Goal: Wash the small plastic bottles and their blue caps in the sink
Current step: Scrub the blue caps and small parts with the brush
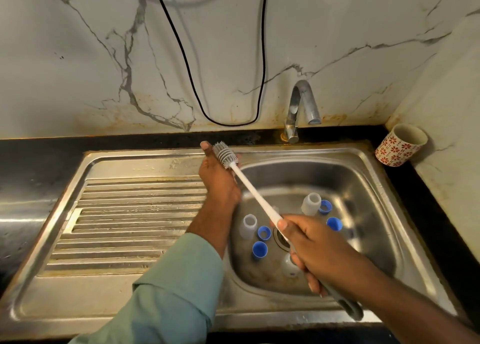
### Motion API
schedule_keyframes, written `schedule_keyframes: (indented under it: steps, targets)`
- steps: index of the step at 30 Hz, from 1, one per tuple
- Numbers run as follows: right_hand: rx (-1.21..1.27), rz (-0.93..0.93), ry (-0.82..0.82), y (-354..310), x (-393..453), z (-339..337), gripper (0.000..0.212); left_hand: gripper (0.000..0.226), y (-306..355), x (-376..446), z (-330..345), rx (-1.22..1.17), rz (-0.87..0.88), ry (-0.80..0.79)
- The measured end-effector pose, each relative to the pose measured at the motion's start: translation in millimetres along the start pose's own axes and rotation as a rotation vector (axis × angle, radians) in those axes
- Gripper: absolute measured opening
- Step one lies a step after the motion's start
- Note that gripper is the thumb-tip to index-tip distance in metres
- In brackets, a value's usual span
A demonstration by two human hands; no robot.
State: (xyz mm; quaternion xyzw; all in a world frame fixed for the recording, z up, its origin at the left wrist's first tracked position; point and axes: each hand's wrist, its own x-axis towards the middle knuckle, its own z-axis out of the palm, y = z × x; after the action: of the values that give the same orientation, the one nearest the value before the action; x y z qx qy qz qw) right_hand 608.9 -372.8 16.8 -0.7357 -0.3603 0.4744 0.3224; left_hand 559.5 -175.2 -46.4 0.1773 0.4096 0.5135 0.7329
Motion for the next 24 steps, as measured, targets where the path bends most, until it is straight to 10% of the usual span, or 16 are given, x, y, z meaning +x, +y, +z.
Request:
schedule_keyframes:
  steps: [24]
  targets:
    - [-0.019, 0.012, 0.083, 8.5, -2.9, -11.3, 0.026, 0.039, 10.5, -14.4, -1.3, 0.203, 0.039, -0.085]
